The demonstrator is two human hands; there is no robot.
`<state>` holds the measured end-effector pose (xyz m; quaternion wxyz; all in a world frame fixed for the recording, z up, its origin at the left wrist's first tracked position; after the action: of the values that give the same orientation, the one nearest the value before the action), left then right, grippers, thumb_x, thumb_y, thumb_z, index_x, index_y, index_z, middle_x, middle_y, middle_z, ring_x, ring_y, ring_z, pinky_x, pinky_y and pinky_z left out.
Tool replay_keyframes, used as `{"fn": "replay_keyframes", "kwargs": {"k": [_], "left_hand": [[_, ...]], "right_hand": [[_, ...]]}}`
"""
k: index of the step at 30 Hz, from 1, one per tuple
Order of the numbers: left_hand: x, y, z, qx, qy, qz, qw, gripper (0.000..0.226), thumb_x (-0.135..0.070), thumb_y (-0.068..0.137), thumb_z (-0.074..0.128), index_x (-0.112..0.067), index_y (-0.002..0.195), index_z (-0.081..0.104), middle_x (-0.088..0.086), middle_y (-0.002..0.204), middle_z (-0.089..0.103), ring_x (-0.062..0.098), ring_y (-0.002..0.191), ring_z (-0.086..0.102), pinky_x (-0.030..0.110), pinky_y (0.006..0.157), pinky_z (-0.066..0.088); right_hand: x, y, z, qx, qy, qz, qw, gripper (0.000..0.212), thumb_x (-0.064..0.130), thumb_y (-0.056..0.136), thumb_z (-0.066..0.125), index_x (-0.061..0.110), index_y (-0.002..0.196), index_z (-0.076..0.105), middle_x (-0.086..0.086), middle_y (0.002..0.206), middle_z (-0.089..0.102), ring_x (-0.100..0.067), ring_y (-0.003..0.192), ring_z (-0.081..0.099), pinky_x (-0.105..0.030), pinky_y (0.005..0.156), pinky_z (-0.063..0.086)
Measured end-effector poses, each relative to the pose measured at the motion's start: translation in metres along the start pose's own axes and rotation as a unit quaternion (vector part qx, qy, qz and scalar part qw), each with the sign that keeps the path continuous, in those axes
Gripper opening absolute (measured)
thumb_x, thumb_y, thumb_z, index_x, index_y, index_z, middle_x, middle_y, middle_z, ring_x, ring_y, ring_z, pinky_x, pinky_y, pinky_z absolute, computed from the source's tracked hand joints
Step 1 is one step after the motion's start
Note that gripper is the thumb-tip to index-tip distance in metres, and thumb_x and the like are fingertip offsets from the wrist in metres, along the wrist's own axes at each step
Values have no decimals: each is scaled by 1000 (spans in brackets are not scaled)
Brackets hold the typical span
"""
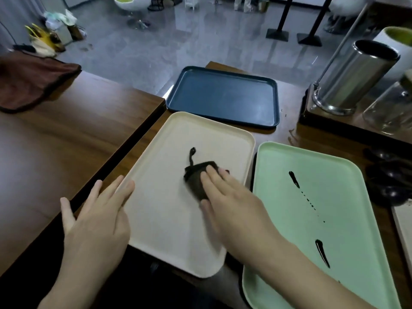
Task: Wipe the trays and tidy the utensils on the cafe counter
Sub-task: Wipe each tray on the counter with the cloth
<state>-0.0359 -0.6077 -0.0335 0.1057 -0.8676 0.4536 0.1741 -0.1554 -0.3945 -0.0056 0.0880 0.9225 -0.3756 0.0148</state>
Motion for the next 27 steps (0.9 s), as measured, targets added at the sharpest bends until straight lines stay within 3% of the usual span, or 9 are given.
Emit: {"fn": "replay_keyframes", "kwargs": {"k": [2, 3, 6, 10, 13, 16, 21, 25, 27], "left_hand": [[-13, 13, -3, 27, 30, -11, 999, 32, -25, 100, 46, -31, 131, 54, -16, 156, 40, 13, 154, 20, 59, 123, -5], [-20, 22, -3, 41, 43, -8, 998, 26, -35, 100, 47, -29, 125, 52, -11, 157, 40, 14, 154, 21, 58, 124, -2], [-35, 45, 3, 62, 77, 55, 994, 45, -57, 97, 43, -32, 136, 44, -6, 158, 37, 17, 151, 28, 58, 124, 11], [-24, 50, 0, 63, 66, 100, 991, 56, -68, 97, 34, -39, 144, 40, -10, 158, 36, 18, 148, 33, 56, 123, 21], [-16, 50, -1, 50, 52, 112, 991, 58, -63, 98, 26, -40, 148, 41, -12, 160, 35, 16, 150, 30, 53, 123, 21], [-16, 50, 0, 39, 33, 116, 992, 56, -59, 101, 22, -39, 149, 45, -12, 161, 36, 13, 151, 28, 51, 125, 19], [-14, 49, 3, 36, 21, 118, 992, 54, -55, 101, 21, -43, 149, 43, -16, 161, 35, 8, 151, 25, 50, 125, 19], [-15, 49, 4, 26, 19, 110, 993, 50, -49, 104, 20, -45, 149, 41, -18, 160, 35, 7, 151, 25, 50, 125, 20], [-16, 50, 4, 24, 10, 112, 993, 47, -42, 107, 22, -49, 152, 35, -27, 159, 27, 2, 150, 22, 49, 125, 18]], "right_hand": [[11, -18, 5, -25, -7, -24, 999, 55, 32, 79, 79, 5, 125, 69, -8, 132, 67, -24, 123, 62, -31, 112, 32], [12, -21, 8, -31, -4, -23, 999, 52, 33, 84, 71, 5, 128, 68, -9, 135, 65, -24, 125, 61, -31, 113, 32], [11, -20, 17, 4, 20, -12, 1000, 56, 36, 91, 43, 7, 134, 63, -10, 141, 60, -26, 130, 57, -36, 113, 42], [-16, 13, 24, 19, 5, 35, 999, 51, 29, 91, 55, 4, 134, 61, -15, 141, 59, -31, 126, 59, -40, 106, 47], [-49, 62, 15, 55, -4, 118, 991, 49, 26, 103, 47, 4, 146, 43, -13, 156, 40, -30, 140, 40, -39, 107, 40], [-43, 103, 21, 35, 13, 101, 994, 52, 29, 107, 38, 6, 153, 30, -10, 163, 26, -28, 148, 25, -35, 116, 25], [25, 145, 41, 0, 45, 52, 998, 49, 20, 103, 43, 9, 150, 36, -9, 159, 35, -28, 143, 32, -35, 114, 28], [28, 126, 40, -10, 76, 3, 997, 46, 21, 100, 48, 12, 145, 44, -5, 152, 43, -25, 138, 39, -32, 110, 33], [31, 102, 35, -9, 79, -43, 996, 43, 22, 96, 52, 11, 138, 51, -5, 143, 52, -24, 130, 45, -30, 109, 30]]}}
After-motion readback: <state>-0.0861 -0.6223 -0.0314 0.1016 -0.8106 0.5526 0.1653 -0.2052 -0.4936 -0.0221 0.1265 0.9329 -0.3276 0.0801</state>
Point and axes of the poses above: each hand's wrist, its own y-axis towards the middle knuckle, its own z-axis out of the palm, x = y × z, the point moved 1 cm from there along y, towards the middle knuckle
